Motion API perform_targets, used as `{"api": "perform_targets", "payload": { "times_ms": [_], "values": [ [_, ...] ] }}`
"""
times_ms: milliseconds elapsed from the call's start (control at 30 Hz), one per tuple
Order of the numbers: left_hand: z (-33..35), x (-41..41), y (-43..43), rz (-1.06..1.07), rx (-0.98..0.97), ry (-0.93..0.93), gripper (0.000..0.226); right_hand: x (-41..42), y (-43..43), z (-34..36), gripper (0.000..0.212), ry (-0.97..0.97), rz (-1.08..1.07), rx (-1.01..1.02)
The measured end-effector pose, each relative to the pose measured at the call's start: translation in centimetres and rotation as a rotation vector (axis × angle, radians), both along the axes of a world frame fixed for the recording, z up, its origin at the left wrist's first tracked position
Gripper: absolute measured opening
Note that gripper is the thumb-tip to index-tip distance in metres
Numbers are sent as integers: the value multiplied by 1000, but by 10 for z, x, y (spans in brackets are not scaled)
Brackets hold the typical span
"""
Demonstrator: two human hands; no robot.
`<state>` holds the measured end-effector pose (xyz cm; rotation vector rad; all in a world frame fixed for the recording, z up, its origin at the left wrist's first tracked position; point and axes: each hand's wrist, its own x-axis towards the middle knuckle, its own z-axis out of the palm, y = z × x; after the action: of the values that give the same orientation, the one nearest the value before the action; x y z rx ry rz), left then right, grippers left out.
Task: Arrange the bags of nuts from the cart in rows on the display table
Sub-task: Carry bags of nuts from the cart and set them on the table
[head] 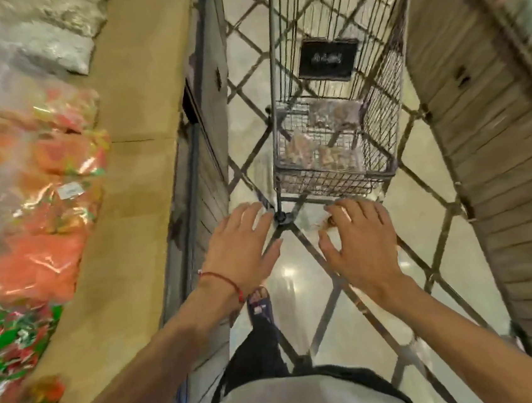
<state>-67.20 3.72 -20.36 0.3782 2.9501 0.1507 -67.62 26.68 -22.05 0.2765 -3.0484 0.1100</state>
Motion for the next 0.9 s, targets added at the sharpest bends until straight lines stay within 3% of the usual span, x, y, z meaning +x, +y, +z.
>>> {"api": "perform_targets", "payload": {
  "times_ms": [133,433,733,900],
  "values": [
    [6,-84,-1,-130,-17,-13,68,-53,-4,5,47,28,-70,7],
    [10,-252,44,-301,79,-5,57,-190,40,2,44,23,-262,-20],
    [-8,-422,120,-353,-129,-33,60,-348,109,-19,42,-73,-275,49],
    [-20,-492,147,-381,-100,-113,57,-411,133,-25,44,-173,-270,58]
  ]
}}
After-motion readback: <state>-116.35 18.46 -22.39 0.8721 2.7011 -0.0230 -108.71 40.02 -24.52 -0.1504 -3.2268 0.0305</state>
